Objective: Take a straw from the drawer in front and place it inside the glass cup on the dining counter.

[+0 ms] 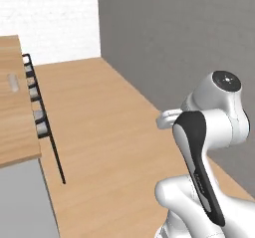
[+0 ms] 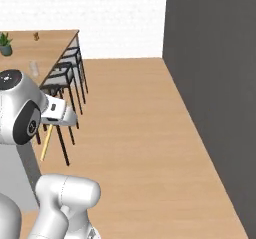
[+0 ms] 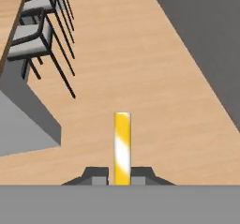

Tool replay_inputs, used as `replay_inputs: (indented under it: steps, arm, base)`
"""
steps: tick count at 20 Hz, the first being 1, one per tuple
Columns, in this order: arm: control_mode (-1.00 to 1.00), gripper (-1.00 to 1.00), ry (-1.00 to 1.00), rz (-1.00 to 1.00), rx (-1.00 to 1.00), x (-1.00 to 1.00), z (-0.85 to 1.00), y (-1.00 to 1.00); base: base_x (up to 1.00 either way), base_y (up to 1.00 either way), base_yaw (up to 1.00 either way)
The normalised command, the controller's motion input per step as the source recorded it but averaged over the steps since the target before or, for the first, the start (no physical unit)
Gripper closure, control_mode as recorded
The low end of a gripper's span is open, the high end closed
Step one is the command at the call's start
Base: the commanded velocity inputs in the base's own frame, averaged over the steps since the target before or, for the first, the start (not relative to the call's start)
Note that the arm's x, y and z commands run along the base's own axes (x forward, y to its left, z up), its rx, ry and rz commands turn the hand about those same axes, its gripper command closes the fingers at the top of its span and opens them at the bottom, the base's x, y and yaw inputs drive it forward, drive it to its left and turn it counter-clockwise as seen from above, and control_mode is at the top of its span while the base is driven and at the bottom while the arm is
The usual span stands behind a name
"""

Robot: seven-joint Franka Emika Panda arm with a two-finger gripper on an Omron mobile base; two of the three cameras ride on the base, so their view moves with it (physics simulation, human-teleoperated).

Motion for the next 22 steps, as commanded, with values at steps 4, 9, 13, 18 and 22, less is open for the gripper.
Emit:
replay_inputs:
  steps: [4, 9, 13, 18, 22]
  arm:
    - [1.0, 1.0, 0.0, 0.0, 0.0, 0.0, 0.0, 0.0]
    - [1.0, 1.0, 0.0, 0.0, 0.0, 0.0, 0.0, 0.0]
    - [1.0, 1.0, 0.0, 0.0, 0.0, 0.0, 0.0, 0.0]
    - [1.0, 1.0, 0.0, 0.0, 0.0, 0.0, 0.0, 0.0]
    - [1.0, 1.0, 0.0, 0.0, 0.0, 0.0, 0.0, 0.0]
  base:
    - [1.0, -0.68, 0.49]
    - [1.0, -0.63, 0.51]
    - [0.99, -0.63, 0.53]
    - [0.91, -0.64, 0.55]
    - [0.88, -0.63, 0.56]
